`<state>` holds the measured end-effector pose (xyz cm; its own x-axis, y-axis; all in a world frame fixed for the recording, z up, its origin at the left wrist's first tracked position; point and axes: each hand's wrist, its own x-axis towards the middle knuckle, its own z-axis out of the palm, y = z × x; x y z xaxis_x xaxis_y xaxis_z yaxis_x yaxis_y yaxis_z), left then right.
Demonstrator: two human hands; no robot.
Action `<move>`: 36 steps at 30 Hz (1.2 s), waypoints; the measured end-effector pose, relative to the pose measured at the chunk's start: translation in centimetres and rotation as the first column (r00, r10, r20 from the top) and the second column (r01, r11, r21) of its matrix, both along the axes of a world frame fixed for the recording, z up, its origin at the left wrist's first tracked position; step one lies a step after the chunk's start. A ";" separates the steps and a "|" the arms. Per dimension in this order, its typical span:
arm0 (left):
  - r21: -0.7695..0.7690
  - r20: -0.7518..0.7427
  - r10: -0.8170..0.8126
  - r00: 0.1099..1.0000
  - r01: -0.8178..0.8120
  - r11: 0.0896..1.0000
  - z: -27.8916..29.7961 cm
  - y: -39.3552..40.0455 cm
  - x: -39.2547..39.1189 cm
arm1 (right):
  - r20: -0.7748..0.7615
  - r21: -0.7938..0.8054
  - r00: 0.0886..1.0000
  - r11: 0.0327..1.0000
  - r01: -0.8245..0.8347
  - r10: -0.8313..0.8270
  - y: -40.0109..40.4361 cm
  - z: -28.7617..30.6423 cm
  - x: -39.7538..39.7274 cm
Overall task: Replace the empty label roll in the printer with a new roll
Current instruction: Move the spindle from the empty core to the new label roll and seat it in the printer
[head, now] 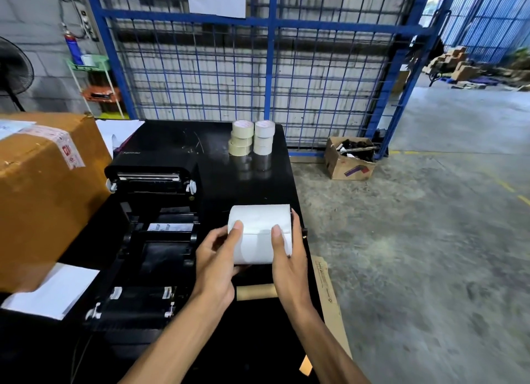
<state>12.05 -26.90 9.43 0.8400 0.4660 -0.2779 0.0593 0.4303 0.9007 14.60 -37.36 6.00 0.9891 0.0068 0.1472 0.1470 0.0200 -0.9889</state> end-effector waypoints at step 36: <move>0.512 0.046 -0.032 0.998 0.003 0.859 -6.1 3.6 5.0 | -0.450 0.430 0.891 0.888 0.161 0.056 -4.6 -2.9 4.2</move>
<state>17.07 -23.30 3.35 0.8558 0.5159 0.0391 0.0102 -0.0924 0.9957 18.81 -41.91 3.14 0.9451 -0.0052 -0.3269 -0.2850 0.4768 -0.8315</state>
